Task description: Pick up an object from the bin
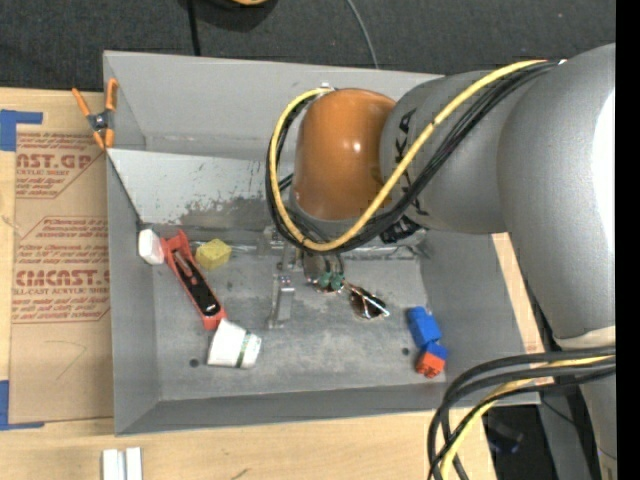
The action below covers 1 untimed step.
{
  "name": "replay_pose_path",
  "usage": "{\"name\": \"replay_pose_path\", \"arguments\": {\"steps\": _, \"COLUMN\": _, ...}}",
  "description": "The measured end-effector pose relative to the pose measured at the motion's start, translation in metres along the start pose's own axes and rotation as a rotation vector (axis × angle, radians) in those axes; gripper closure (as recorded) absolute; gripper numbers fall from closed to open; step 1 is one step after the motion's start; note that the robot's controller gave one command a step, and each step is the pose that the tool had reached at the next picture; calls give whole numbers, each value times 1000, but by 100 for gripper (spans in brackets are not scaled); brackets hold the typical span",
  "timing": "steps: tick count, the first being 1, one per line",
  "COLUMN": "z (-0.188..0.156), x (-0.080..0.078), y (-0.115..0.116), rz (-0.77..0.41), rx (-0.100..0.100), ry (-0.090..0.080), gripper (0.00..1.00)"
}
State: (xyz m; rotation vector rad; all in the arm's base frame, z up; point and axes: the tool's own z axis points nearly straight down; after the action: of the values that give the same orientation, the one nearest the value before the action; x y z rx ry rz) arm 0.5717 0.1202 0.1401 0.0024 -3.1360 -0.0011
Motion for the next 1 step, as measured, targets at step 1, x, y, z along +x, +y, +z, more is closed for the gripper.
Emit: {"name": "replay_pose_path", "arguments": {"steps": 1, "z": -2, "x": 0, "y": 0, "rz": 0, "rx": 0, "ry": -1, "gripper": 0}}
